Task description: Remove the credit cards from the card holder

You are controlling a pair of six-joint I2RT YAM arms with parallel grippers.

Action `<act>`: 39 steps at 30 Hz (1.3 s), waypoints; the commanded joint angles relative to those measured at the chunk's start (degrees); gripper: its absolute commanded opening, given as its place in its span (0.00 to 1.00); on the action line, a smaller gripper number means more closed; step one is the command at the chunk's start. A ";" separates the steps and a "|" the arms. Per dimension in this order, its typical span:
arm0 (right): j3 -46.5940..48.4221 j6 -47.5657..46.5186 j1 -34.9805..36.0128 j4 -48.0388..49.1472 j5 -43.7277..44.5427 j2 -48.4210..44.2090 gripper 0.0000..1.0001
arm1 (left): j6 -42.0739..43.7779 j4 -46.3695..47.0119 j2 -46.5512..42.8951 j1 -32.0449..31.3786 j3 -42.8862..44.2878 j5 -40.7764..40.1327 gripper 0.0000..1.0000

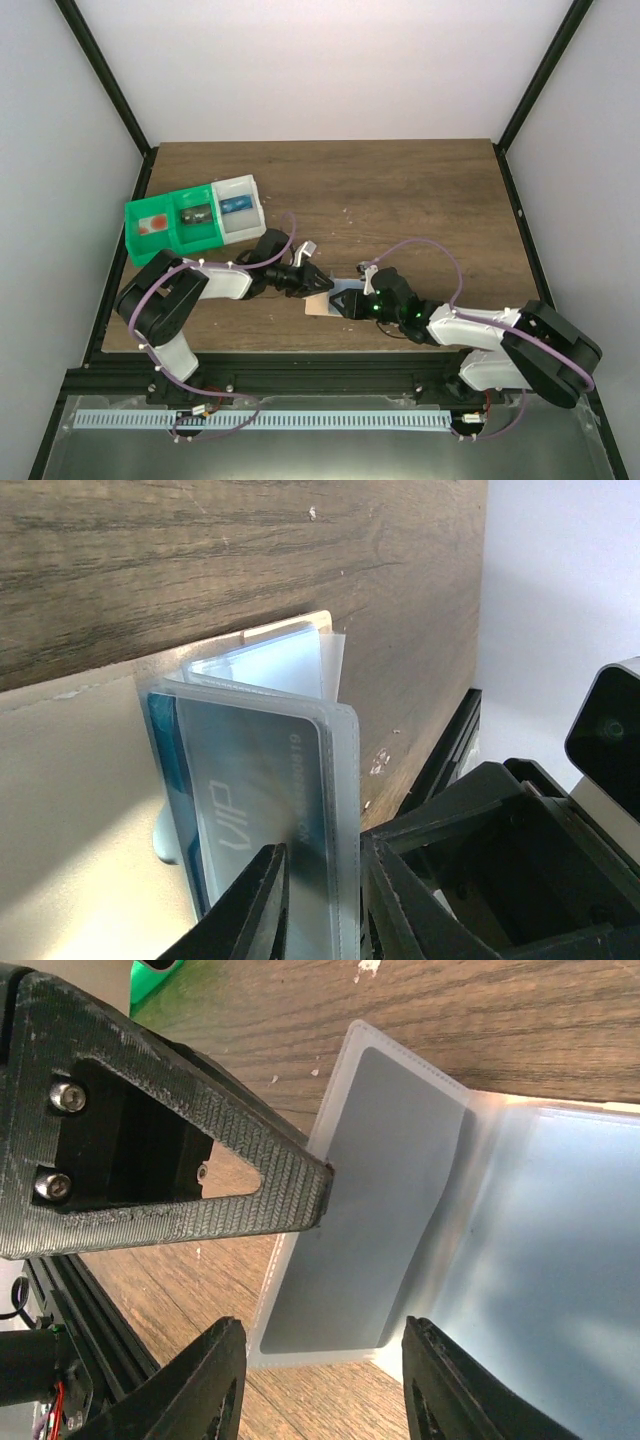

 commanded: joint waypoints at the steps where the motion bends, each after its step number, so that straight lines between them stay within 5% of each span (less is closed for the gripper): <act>1: 1.96 -1.30 -0.09 1.12 -1.48 0.85 0.46 | 0.42 0.90 0.11 -0.49 1.50 0.45 0.24; 16: 2.39 0.58 -0.09 -0.11 -0.26 2.79 0.34 | 0.52 0.98 0.31 -0.95 1.20 0.22 0.25; 30: 1.81 0.56 -0.10 -5.02 4.00 0.27 0.34 | 7.76 -11.83 -3.41 -0.89 3.96 -8.96 0.26; 39: 2.15 0.24 -0.09 -5.32 4.20 0.53 0.27 | 7.83 -11.97 -3.99 -0.93 3.41 -9.00 0.26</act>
